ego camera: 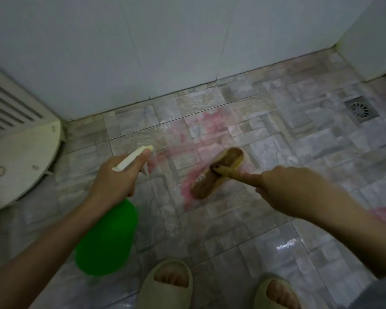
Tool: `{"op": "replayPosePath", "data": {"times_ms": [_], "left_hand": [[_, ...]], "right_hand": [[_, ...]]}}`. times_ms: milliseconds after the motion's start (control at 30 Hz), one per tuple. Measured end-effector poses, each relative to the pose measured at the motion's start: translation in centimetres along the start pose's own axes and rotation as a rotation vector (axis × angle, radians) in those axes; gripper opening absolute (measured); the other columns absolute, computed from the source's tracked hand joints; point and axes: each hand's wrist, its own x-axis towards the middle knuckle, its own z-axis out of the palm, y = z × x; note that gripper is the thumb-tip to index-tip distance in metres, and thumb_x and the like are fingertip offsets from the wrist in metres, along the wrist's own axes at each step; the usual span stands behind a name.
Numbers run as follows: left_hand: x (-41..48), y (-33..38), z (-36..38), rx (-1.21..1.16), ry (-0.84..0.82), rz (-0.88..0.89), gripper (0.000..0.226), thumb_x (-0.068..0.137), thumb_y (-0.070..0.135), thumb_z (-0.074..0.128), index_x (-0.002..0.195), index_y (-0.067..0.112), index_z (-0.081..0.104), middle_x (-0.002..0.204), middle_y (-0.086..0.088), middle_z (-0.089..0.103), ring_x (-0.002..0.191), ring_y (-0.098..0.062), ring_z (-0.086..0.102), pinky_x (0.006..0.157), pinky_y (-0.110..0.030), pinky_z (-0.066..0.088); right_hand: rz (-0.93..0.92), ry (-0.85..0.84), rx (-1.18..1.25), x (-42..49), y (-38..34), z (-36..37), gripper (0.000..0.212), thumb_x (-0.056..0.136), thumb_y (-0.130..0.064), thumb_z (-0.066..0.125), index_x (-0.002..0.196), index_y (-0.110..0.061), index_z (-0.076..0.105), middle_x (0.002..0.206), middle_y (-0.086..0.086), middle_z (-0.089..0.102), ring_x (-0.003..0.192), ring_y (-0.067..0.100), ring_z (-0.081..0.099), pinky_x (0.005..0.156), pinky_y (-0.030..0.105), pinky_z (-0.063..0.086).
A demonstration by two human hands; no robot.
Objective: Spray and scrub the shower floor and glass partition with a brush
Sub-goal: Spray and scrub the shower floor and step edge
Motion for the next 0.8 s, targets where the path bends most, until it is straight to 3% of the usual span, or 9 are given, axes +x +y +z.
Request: {"op": "replayPosePath", "data": {"times_ms": [67,167,300,400,467,567,633,733,800], "left_hand": [[-0.3,-0.6,-0.9,0.014,0.005,-0.024,0.088,0.072,0.087,0.048,0.08,0.004,0.075,0.08,-0.024,0.075,0.047,-0.024,0.064,0.071,-0.044,0.058],[-0.9,-0.8,-1.5,0.006,0.03,-0.038,0.065,0.089,0.071,0.054,0.081,0.011,0.078,0.087,-0.016,0.078,0.037,-0.015,0.054,0.059,-0.036,0.054],[-1.4,-1.2,-2.5,-0.021,0.034,-0.057,0.046,0.099,0.055,0.053,0.091,0.017,0.08,0.095,0.005,0.08,0.036,-0.012,0.051,0.048,-0.026,0.047],[-1.2,-1.5,-3.1,-0.015,0.037,-0.048,0.049,0.099,0.06,0.051,0.081,0.024,0.079,0.092,0.0,0.08,0.036,-0.014,0.052,0.052,-0.029,0.05],[-1.2,-1.7,-3.6,-0.039,0.052,-0.036,0.054,0.092,0.07,0.05,0.079,0.028,0.079,0.089,-0.011,0.079,0.039,-0.018,0.055,0.057,-0.033,0.052],[-1.1,-1.9,-4.4,-0.084,0.068,-0.049,0.058,0.078,0.083,0.046,0.083,0.037,0.08,0.089,-0.022,0.077,0.042,-0.023,0.056,0.059,-0.035,0.051],[-1.1,-2.0,-5.0,-0.081,0.08,-0.051,0.061,0.076,0.084,0.045,0.083,0.034,0.079,0.087,-0.021,0.077,0.04,-0.021,0.055,0.059,-0.034,0.05],[-0.9,-1.8,-5.2,-0.064,0.094,-0.042,0.06,0.087,0.076,0.048,0.082,0.024,0.078,0.091,-0.015,0.078,0.039,-0.017,0.052,0.056,-0.032,0.049],[-0.7,-1.5,-5.2,-0.025,0.113,-0.027,0.058,0.094,0.068,0.05,0.078,0.019,0.077,0.091,-0.008,0.079,0.037,-0.015,0.052,0.055,-0.031,0.05]], "right_hand": [[-0.009,0.121,0.082,1.8,-2.2,1.1,0.061,0.103,-0.026,0.032,0.146,-0.054,-0.002,0.069,-0.005,0.035,0.062,0.016,0.05,0.059,0.03,0.044],[-0.069,0.131,0.149,3.4,-2.5,0.8,0.07,0.103,-0.026,0.032,0.138,-0.058,-0.02,0.077,0.0,0.048,0.065,0.017,0.053,0.061,0.03,0.044],[-0.106,0.002,-0.033,0.0,-1.7,-1.1,0.057,0.102,-0.024,0.033,0.144,-0.055,0.011,0.077,-0.004,0.037,0.071,0.016,0.052,0.061,0.026,0.043],[-0.121,0.137,0.026,3.2,-5.2,-0.2,0.066,0.103,-0.021,0.033,0.145,-0.055,-0.004,0.071,-0.003,0.037,0.056,0.014,0.041,0.05,0.026,0.038],[-0.107,0.194,0.092,5.3,-6.1,0.0,0.068,0.102,-0.02,0.035,0.145,-0.055,-0.006,0.073,-0.001,0.043,0.056,0.016,0.044,0.054,0.03,0.043],[-0.174,0.08,-0.008,3.7,-4.4,-1.3,0.072,0.101,-0.015,0.034,0.139,-0.063,-0.004,0.083,-0.003,0.048,0.069,0.017,0.054,0.06,0.029,0.046],[-0.178,0.069,-0.065,2.2,-5.0,-2.0,0.07,0.101,-0.015,0.034,0.137,-0.064,0.0,0.078,-0.006,0.04,0.067,0.014,0.048,0.059,0.026,0.042],[-0.142,0.204,0.043,6.9,-7.5,-2.0,0.053,0.101,-0.019,0.034,0.143,-0.051,0.026,0.076,-0.003,0.041,0.065,0.017,0.046,0.054,0.029,0.039],[-0.111,0.25,0.132,10.2,-8.3,-1.9,0.057,0.101,-0.017,0.034,0.147,-0.047,0.019,0.072,-0.002,0.046,0.059,0.016,0.047,0.049,0.029,0.037]]}}
